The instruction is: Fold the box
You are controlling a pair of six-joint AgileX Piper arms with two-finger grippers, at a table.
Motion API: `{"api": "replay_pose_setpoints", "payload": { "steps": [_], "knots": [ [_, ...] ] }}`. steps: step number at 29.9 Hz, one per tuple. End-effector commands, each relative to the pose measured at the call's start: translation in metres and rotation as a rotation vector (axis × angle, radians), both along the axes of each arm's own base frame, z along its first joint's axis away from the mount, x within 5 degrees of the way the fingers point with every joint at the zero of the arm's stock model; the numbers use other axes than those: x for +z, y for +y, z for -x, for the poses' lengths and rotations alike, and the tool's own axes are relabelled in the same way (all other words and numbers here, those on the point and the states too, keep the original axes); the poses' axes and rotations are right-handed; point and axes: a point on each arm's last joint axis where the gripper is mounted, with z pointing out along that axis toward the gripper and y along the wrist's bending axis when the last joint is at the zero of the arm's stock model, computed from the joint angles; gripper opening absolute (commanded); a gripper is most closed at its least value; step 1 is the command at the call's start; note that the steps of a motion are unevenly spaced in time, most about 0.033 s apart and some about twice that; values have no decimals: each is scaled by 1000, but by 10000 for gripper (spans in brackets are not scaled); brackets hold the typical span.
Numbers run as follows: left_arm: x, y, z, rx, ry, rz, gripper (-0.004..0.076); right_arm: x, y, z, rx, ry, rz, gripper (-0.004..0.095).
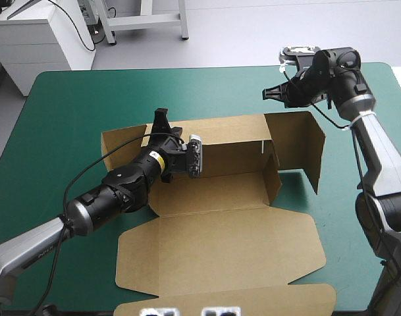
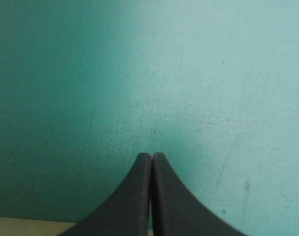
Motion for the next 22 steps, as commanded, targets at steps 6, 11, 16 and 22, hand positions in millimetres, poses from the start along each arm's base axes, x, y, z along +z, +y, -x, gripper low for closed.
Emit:
{"api": "replay_pose_setpoints", "payload": {
  "steps": [6,11,16,22],
  "knots": [
    [16,2,7,37,-34,28,-9,3,1,5,20,62,-21,-18],
    [15,10,5,116,-26,3,-8,7,6,10,63,69,-76,-18],
    [14,11,5,131,-26,-3,-8,5,11,17,88,95,-133,-18],
    [14,11,5,130,-25,0,-8,-4,8,33,123,139,-102,-18]
  ]
}}
